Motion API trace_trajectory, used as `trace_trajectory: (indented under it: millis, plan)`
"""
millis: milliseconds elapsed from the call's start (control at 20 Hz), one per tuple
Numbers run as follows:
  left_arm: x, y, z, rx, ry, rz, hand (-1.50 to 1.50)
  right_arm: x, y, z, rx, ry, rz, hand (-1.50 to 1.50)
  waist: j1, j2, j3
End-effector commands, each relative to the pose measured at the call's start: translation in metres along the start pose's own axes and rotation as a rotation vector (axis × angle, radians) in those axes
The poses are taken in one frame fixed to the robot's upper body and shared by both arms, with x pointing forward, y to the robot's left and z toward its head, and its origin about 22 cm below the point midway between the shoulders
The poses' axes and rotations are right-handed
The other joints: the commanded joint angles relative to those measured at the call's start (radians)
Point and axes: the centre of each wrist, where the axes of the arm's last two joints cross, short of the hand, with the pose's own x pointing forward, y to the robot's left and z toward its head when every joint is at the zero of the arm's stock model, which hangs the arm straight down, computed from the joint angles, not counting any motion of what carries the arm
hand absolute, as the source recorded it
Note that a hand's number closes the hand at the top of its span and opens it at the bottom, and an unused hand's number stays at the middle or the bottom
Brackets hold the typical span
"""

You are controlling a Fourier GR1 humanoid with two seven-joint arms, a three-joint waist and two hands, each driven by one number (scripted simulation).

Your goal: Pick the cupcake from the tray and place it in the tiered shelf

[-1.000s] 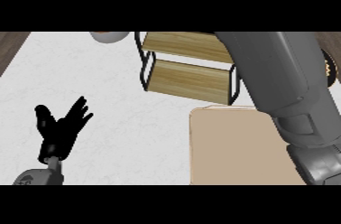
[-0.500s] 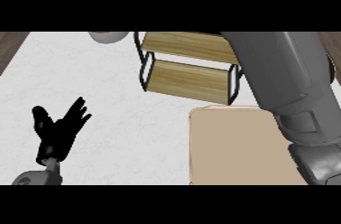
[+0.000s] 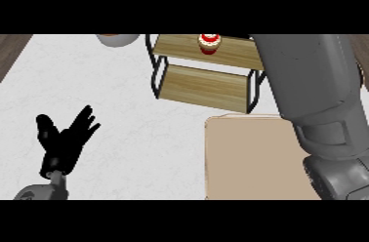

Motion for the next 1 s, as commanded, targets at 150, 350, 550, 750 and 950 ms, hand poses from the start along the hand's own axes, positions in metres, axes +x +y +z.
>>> trace_trajectory:
  millis: [150,350,550,750,950]
  plan:
    - [-0.02,-0.01,0.006,-0.003,0.04,-0.002,0.0,-0.018,-0.026,-0.016,-0.07,0.04,-0.284,-1.5,0.0,0.005,-0.004]
    - [-0.013,-0.007,0.002,0.005,0.04,-0.009,0.0,0.0,-0.052,-0.016,-0.21,0.034,-0.301,-1.5,-0.011,0.001,-0.005]
    - [-0.009,-0.004,0.005,0.018,0.048,0.006,0.0,-0.031,-0.075,-0.02,-0.35,0.074,-0.266,-1.5,-0.027,-0.005,-0.004]
    - [-0.014,0.005,0.008,0.043,0.049,0.022,0.0,-0.039,-0.125,-0.02,-0.459,0.131,-0.354,-1.5,-0.037,-0.01,-0.004]
    - [-0.023,0.023,0.008,0.045,0.058,0.002,0.0,-0.063,-0.173,-0.016,-0.489,0.162,-0.388,-1.5,-0.038,-0.007,-0.004]
